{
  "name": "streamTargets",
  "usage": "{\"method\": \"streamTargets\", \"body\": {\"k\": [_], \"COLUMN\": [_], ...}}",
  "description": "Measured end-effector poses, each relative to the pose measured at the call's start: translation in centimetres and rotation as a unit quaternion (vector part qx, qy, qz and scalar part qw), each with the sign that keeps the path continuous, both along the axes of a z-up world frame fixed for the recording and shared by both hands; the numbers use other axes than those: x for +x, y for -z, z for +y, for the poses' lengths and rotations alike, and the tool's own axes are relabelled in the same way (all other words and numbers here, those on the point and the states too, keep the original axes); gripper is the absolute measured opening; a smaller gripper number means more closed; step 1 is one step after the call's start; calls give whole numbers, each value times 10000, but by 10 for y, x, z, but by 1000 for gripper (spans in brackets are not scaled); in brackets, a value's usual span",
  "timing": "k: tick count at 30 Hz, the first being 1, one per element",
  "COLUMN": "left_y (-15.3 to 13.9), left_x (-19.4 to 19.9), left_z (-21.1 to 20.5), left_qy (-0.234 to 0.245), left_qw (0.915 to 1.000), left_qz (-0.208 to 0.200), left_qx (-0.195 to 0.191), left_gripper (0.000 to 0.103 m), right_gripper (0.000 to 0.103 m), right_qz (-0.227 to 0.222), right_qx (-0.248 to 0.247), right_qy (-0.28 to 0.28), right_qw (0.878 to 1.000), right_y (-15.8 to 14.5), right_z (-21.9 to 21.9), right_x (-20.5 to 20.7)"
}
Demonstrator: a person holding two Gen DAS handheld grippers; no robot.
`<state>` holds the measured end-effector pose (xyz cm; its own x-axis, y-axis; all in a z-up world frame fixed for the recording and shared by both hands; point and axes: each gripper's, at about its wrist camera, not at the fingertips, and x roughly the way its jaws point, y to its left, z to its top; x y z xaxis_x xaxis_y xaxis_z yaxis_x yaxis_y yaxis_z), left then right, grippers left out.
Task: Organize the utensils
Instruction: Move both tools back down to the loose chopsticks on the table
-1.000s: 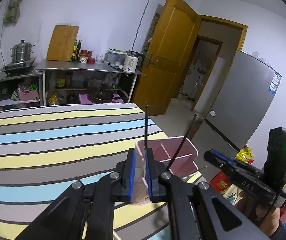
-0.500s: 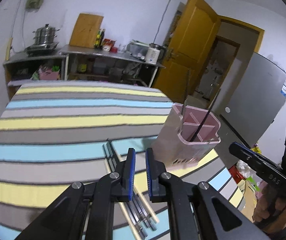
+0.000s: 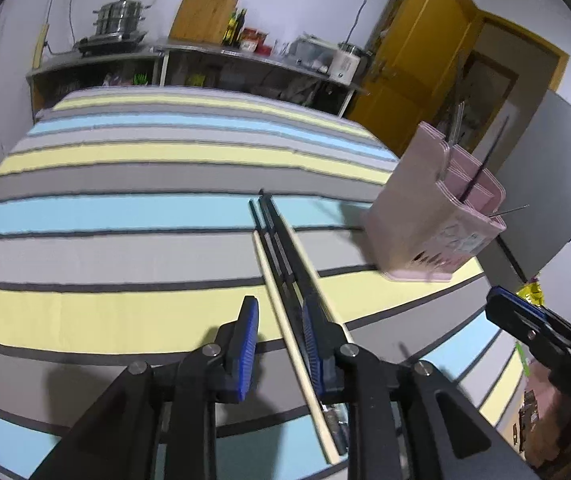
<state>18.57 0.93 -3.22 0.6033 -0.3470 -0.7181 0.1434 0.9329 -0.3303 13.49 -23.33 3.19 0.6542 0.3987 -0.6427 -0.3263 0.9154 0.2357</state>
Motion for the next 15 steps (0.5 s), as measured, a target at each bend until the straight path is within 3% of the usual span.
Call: {"method": "streamTargets", "body": {"k": [8, 15], "left_y": [30, 31], "left_x": [22, 27], "left_z": [-11, -26], "left_qy": [-109, -152], "left_qw": [9993, 9981], "left_qz": [335, 159], "left_qx": [109, 577], "left_gripper": [24, 25], "right_gripper": [22, 22], "right_qz": [279, 343], "right_qx": [-76, -54], "right_qy": [-107, -86], "right_qw": [9995, 9994], "right_y": [27, 32], "right_z": [9, 9], "right_x": [9, 15]}}
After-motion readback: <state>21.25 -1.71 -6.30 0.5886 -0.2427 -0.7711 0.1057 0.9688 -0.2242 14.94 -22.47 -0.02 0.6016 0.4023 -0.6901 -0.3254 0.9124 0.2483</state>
